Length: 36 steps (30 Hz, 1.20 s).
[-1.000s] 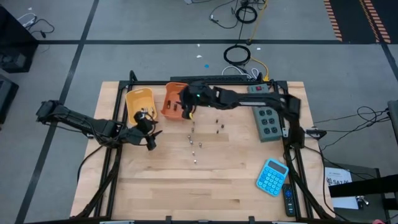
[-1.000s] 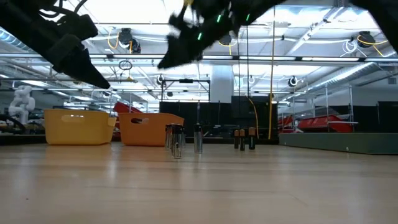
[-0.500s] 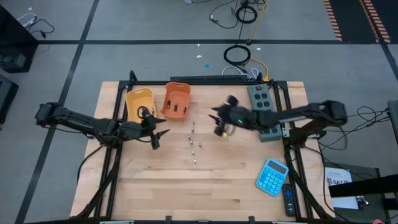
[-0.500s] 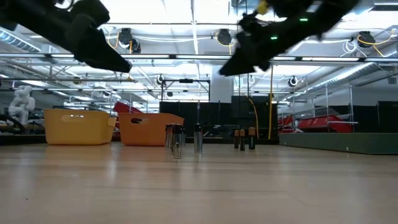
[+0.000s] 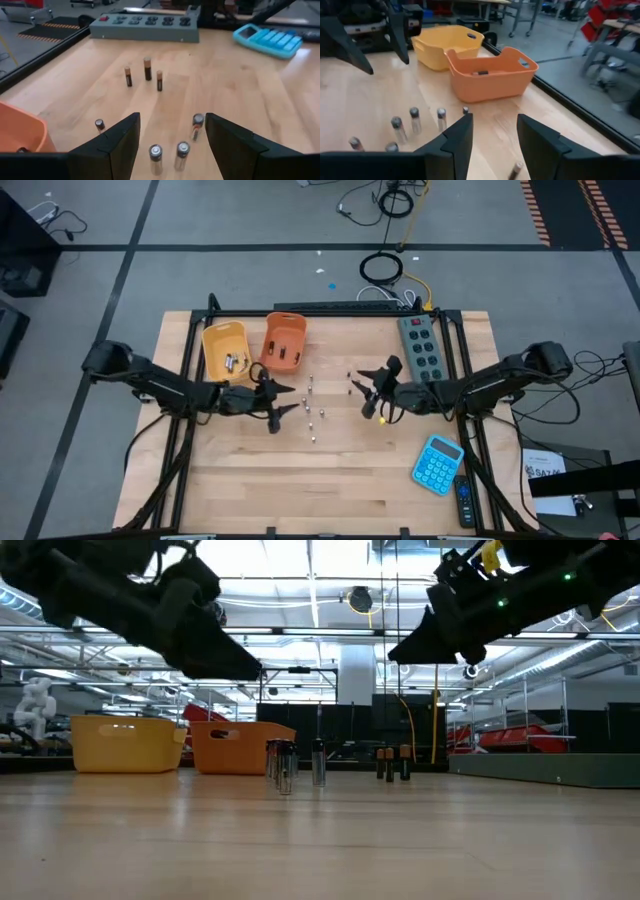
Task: Sort batteries
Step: Put the black battery into the orange bin
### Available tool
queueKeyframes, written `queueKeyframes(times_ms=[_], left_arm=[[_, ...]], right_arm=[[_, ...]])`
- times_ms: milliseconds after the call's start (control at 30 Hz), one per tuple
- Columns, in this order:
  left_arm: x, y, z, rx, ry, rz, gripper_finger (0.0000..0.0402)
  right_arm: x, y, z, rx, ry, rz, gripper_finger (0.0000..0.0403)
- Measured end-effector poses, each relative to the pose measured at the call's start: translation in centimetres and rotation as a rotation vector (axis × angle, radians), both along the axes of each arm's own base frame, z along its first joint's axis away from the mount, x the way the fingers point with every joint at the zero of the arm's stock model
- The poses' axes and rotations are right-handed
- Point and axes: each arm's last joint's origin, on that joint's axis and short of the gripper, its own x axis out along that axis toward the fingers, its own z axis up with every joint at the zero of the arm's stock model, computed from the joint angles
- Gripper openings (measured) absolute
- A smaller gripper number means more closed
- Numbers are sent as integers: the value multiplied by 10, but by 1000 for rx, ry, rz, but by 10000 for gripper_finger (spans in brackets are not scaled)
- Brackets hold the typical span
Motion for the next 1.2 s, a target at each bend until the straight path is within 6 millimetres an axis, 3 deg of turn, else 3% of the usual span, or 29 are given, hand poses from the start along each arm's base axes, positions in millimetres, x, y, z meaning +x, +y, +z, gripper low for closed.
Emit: queueKeyframes(times_ms=[167,467,867,1200], left_arm=[[6,-1,-14,11,29,11,235],[8,11,-20,47,83,22,235],[7,49,-13,24,72,-14,235],[5,58,-6,80,53,-23,235]], right_arm=[[-4,7,-16,-44,-8,-51,144],[-46,-16,-59,75,-74,-111,144],[-33,-42,-72,205,8,-33,144],[-9,-50,-85,146,121,-53,173]])
